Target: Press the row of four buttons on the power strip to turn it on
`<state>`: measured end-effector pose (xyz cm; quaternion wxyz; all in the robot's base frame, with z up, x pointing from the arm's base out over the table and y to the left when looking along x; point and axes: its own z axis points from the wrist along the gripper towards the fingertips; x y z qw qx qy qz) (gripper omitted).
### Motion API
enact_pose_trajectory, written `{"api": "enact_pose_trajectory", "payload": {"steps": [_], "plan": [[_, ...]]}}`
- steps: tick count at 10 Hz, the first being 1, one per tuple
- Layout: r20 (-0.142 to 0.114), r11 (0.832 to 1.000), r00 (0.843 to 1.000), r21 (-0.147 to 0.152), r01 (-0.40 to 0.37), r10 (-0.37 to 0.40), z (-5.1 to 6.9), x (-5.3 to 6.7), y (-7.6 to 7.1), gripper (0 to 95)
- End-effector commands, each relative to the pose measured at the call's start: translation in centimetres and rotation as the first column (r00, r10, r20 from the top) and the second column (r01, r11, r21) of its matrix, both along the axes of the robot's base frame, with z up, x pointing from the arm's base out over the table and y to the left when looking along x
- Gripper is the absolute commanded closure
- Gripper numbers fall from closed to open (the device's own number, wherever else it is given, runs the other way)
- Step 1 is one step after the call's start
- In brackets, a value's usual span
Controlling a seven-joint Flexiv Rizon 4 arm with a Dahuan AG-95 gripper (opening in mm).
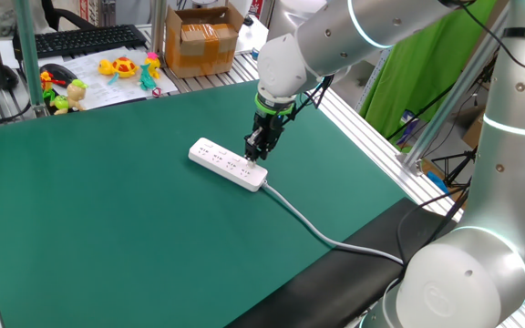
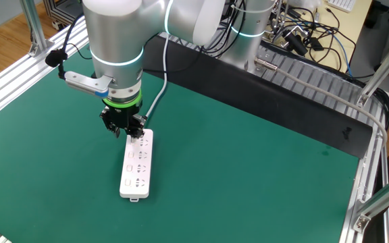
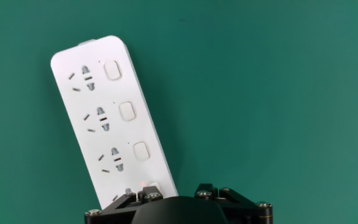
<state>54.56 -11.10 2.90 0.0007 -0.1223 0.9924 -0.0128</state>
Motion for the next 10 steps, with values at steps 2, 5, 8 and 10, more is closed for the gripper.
{"api": "enact_pose_trajectory", "payload": {"steps": [2,5,8,10], "plan": [[-0.010,1.000,1.000,-0.002,0.001,-0.001,0.6,0.7,0.3,57.0],[-0.001,1.000,1.000,0.008,0.001,-0.001,0.0,1.5,0.7,57.0],[-0.011,1.000,1.000,0.010,0.003,-0.003,1.1,2.6,1.6,57.0],[-0.006,1.000,1.000,0.010,0.006,-0.006,0.7,2.7,2.0,57.0]]}}
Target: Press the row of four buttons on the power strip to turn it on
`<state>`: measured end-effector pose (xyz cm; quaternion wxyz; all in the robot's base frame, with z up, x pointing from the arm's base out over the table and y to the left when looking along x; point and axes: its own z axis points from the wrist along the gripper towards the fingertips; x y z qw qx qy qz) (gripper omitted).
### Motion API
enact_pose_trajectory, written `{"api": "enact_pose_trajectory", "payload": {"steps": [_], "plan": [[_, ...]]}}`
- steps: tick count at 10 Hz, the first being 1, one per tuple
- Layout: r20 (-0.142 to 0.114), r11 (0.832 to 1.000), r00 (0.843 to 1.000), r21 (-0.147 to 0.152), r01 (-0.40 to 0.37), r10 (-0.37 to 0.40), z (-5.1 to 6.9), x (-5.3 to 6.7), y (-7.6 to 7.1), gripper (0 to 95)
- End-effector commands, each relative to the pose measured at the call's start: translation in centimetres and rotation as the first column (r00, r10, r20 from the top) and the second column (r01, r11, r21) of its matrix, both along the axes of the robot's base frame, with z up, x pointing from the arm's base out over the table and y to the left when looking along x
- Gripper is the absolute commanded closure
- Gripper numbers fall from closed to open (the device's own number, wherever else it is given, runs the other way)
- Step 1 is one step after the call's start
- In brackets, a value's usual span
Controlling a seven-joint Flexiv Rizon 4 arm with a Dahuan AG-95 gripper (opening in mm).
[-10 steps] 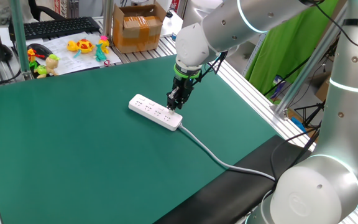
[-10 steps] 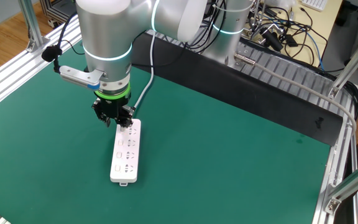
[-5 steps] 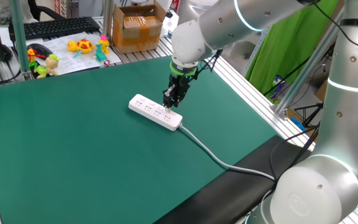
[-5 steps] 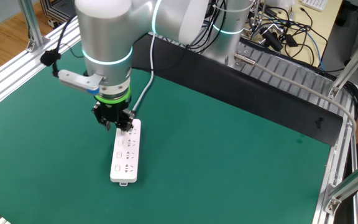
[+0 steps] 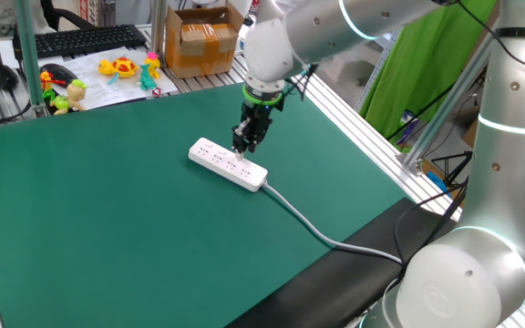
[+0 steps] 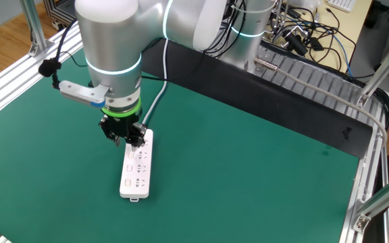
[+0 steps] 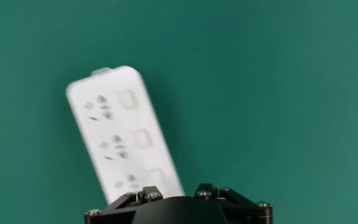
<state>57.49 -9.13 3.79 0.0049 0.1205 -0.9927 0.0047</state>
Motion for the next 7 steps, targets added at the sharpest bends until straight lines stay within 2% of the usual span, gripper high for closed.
{"api": "enact_pose_trajectory", "payload": {"steps": [1,7], "plan": [[0.011,1.000,1.000,-0.006,0.003,-0.003,-0.22,-0.16,0.05,57.0],[0.010,1.000,1.000,-0.005,-0.003,0.003,-0.37,0.51,-0.19,57.0]]}}
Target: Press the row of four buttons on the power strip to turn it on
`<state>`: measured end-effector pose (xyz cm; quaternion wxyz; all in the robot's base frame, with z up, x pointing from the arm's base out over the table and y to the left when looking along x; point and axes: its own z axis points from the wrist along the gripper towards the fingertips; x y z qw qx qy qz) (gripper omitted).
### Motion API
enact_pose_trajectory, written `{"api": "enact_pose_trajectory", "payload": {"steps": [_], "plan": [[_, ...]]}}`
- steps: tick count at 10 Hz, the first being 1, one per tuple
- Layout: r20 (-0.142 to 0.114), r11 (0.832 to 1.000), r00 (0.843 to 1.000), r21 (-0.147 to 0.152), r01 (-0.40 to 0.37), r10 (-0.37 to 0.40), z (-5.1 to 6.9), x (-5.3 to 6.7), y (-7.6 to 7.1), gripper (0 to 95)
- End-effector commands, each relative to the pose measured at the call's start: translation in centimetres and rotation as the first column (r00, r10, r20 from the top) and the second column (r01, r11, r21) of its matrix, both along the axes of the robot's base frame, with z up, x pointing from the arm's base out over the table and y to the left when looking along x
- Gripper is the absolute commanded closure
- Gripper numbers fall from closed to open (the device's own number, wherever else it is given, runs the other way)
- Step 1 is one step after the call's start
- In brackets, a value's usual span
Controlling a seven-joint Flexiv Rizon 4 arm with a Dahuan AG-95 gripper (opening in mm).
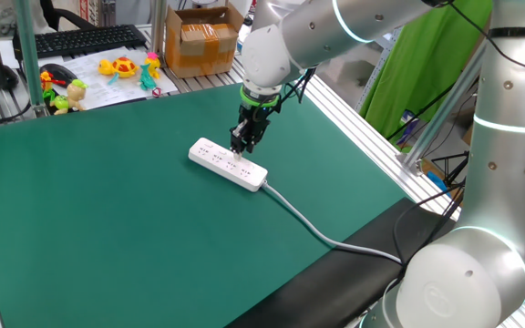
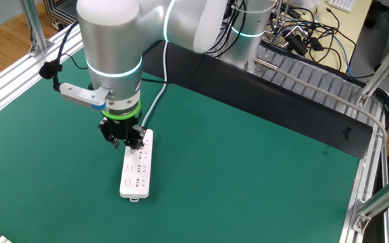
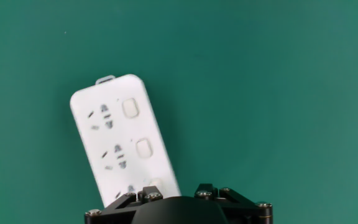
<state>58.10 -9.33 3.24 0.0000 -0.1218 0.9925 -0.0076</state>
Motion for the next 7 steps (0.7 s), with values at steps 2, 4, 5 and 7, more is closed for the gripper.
{"api": "enact_pose_trajectory", "payload": {"steps": [2,4,5,7], "plan": [[-0.001,1.000,1.000,0.000,0.000,0.000,0.03,0.08,-0.01,57.0],[-0.001,1.000,1.000,-0.001,0.000,0.000,-0.21,0.22,-0.04,57.0],[-0.002,1.000,1.000,-0.001,0.000,0.000,-0.25,0.30,-0.07,57.0],[-0.003,1.000,1.000,-0.001,0.000,0.000,-0.33,0.39,-0.17,57.0]]}}
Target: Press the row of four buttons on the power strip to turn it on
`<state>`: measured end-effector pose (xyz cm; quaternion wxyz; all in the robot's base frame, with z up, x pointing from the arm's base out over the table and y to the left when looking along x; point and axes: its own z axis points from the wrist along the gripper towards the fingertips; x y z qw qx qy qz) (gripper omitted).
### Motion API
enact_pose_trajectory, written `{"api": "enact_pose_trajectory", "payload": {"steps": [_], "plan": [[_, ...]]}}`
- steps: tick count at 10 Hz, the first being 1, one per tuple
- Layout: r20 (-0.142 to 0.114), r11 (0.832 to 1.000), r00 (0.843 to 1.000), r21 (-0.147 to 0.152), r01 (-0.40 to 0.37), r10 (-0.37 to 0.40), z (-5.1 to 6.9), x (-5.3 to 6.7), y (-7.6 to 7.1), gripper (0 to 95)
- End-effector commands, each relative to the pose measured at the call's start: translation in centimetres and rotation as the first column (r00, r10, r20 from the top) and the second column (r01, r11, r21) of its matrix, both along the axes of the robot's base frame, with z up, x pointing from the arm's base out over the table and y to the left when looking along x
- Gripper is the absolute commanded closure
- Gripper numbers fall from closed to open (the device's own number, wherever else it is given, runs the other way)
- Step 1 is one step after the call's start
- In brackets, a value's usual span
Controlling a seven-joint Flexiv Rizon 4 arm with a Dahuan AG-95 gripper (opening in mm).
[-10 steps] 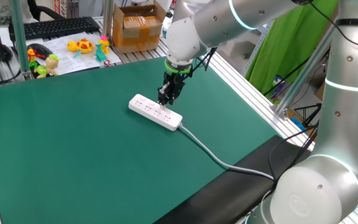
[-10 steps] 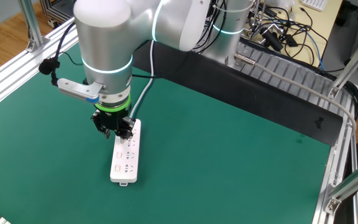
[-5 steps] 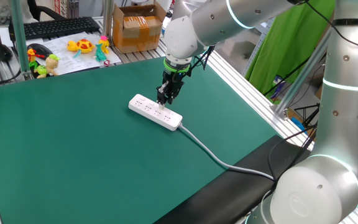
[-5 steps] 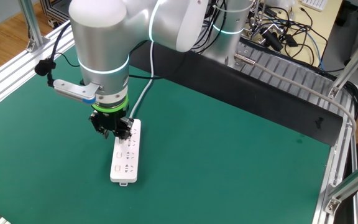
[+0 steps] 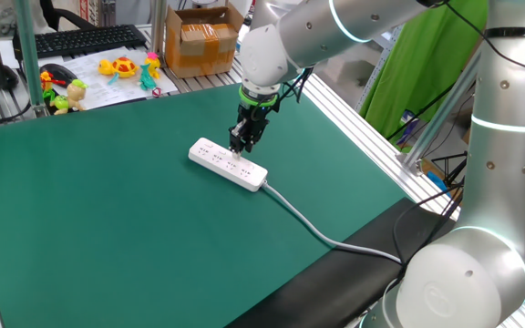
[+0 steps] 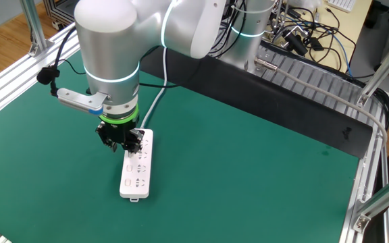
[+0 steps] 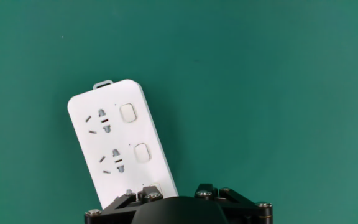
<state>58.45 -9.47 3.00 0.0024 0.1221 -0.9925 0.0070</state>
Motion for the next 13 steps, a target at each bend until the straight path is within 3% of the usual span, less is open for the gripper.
{"api": "enact_pose_trajectory", "payload": {"steps": [1,13], "plan": [[0.001,1.000,1.000,0.000,0.000,0.000,-0.3,0.1,0.0,57.0],[-0.022,1.000,1.000,0.020,0.001,0.000,-1.3,-0.2,-0.4,57.0]]}}
